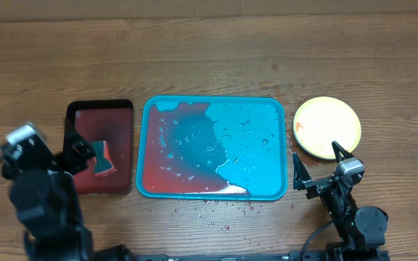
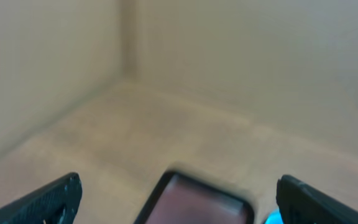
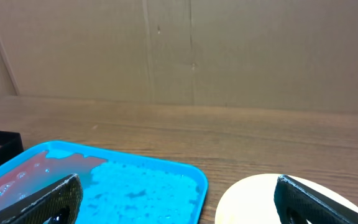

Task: Clean dirty plates on tray and stack at the side

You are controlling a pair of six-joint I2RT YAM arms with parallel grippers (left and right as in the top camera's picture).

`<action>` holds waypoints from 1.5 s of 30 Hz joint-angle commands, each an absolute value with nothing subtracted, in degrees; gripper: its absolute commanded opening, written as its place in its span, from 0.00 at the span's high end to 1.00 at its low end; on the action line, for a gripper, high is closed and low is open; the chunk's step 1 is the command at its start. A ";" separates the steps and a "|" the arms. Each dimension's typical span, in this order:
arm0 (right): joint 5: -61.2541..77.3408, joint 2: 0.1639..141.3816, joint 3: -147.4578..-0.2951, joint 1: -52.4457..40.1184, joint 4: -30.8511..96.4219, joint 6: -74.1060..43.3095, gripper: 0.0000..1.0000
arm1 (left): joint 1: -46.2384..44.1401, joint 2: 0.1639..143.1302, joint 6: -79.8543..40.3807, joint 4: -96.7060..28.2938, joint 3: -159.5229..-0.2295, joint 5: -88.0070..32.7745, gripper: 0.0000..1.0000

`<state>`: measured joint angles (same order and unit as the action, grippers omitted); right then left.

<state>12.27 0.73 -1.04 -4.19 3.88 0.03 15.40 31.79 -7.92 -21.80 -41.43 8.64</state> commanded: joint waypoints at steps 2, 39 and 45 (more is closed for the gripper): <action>12.67 0.16 -0.45 -4.54 3.53 0.03 0.00 | 13.96 22.44 -1.17 -8.49 -25.17 -3.66 0.00; 12.67 0.16 -0.45 -4.54 3.53 0.03 0.00 | 7.11 0.25 7.51 -4.62 -0.47 -3.44 0.00; 12.67 0.16 -0.45 -4.54 3.53 0.03 0.00 | 7.11 0.25 7.51 -4.62 -0.47 -3.44 0.00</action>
